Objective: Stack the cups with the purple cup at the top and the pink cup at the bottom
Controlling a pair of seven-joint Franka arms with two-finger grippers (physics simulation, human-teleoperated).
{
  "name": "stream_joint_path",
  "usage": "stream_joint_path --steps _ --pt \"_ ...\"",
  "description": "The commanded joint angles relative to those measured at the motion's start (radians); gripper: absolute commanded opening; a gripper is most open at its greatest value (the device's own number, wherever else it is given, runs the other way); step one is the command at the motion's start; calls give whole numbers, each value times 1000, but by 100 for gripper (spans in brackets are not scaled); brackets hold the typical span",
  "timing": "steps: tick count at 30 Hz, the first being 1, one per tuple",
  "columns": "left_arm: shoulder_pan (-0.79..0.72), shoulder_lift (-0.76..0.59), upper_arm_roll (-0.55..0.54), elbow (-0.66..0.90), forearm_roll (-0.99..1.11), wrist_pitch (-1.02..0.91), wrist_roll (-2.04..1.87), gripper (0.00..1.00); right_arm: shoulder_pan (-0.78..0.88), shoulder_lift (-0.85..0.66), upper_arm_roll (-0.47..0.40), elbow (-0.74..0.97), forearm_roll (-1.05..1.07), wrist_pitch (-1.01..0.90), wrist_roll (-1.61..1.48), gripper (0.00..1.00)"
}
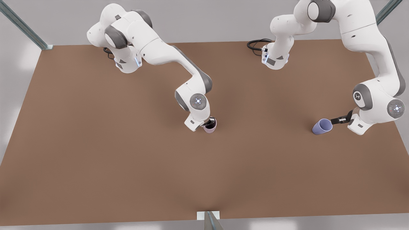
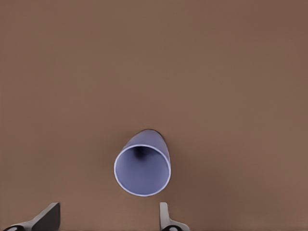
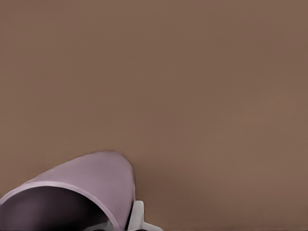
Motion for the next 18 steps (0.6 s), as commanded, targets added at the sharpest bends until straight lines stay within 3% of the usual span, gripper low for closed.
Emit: stream_joint_path --steps 1,10,11,12,13,14,18 --pt "10 9 2 -12 2 104 246 100 3 6 -1 2 -3 5 267 21" --pt "33 39 4 -107 2 187 252 100 6 46 -1 2 -5 36 267 21" --pt "39 53 4 -107 2 203 252 100 6 46 -1 2 -5 36 267 33" --pt "41 59 4 -107 2 216 252 100 6 46 -1 0 -3 36 267 59" --pt "41 59 4 -107 2 217 252 100 6 46 -1 0 -3 36 267 93" --pt "42 62 2 -108 0 217 252 100 6 46 -1 -1 -5 36 265 100" --pt "42 65 4 -107 0 217 252 100 6 45 -1 -1 -6 36 264 100"
